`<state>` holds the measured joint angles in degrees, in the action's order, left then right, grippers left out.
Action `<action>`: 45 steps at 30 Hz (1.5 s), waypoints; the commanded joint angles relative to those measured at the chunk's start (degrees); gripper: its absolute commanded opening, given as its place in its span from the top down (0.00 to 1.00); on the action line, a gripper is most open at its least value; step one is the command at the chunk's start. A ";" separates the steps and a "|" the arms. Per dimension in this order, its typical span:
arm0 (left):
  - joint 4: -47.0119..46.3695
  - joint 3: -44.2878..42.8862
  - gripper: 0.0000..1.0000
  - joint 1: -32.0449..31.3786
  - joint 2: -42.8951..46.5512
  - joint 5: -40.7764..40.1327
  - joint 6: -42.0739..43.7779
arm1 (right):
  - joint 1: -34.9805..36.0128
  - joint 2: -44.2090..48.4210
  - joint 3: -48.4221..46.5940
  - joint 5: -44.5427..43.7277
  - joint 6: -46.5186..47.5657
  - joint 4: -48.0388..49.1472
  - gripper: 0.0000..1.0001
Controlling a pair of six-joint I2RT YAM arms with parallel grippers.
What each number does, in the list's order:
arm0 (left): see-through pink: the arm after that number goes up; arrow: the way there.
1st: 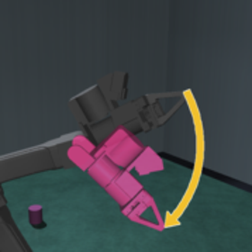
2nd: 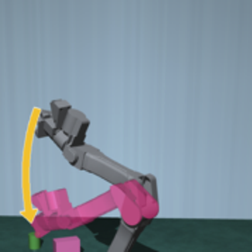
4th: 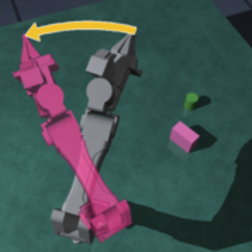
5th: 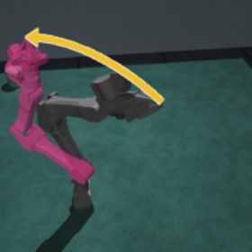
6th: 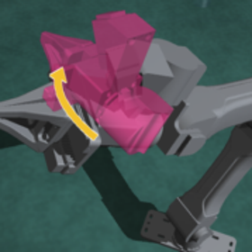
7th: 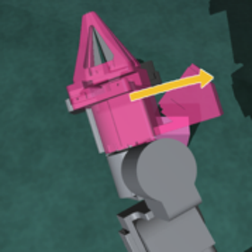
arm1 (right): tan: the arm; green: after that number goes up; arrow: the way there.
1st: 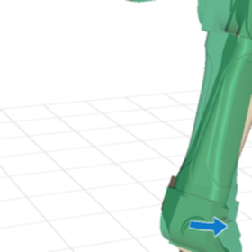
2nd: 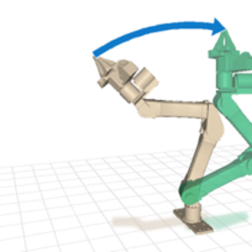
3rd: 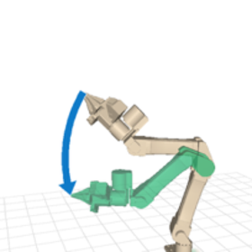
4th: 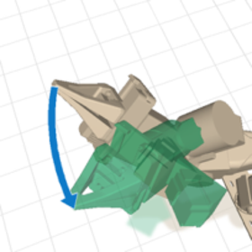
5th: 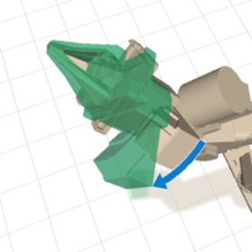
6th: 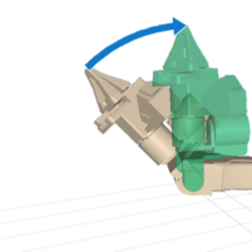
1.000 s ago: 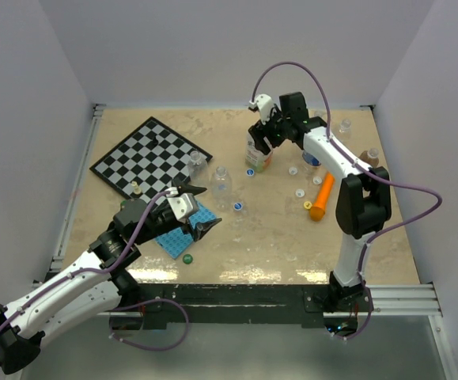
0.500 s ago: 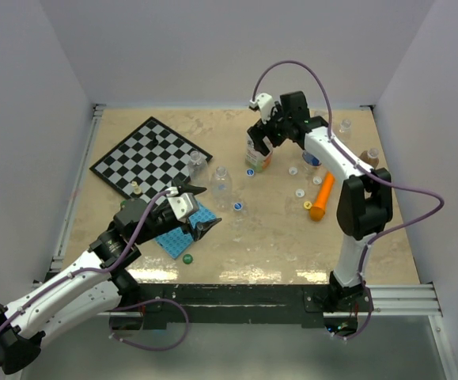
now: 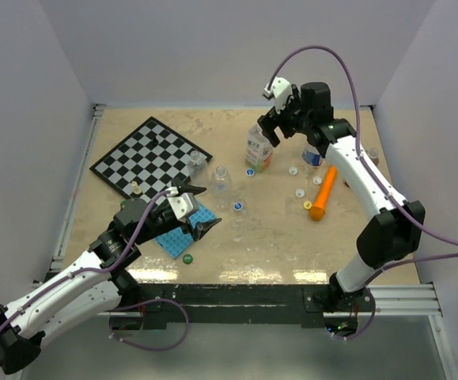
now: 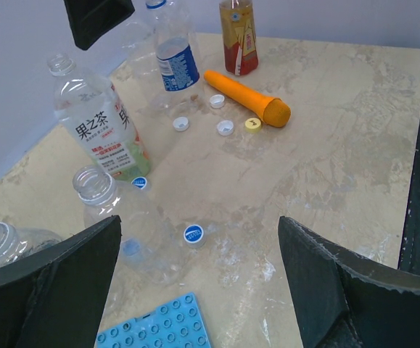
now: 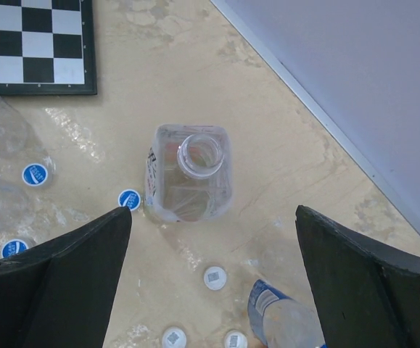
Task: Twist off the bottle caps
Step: Place the plastic bottle at the center of the board, then reset both arms
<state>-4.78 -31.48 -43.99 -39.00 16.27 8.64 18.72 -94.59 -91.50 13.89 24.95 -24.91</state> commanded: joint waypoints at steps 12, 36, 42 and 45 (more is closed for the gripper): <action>-0.94 -1.91 0.06 0.48 0.68 -0.19 0.58 | -1.67 20.13 10.02 4.83 2.56 2.41 0.02; -0.85 -2.00 0.06 0.48 1.30 -0.01 0.41 | -9.84 44.39 19.87 13.36 3.44 -0.40 0.02; -0.94 -2.00 0.06 0.48 1.82 -0.19 -0.12 | -11.42 48.44 21.63 14.58 1.78 -1.64 0.02; -0.94 -2.35 0.06 0.48 2.18 -0.54 -1.08 | -13.09 50.55 23.73 16.95 -0.51 -0.85 0.02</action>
<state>-4.56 -31.48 -43.88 -37.78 16.23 8.58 7.38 -46.54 -69.63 27.27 27.64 -26.30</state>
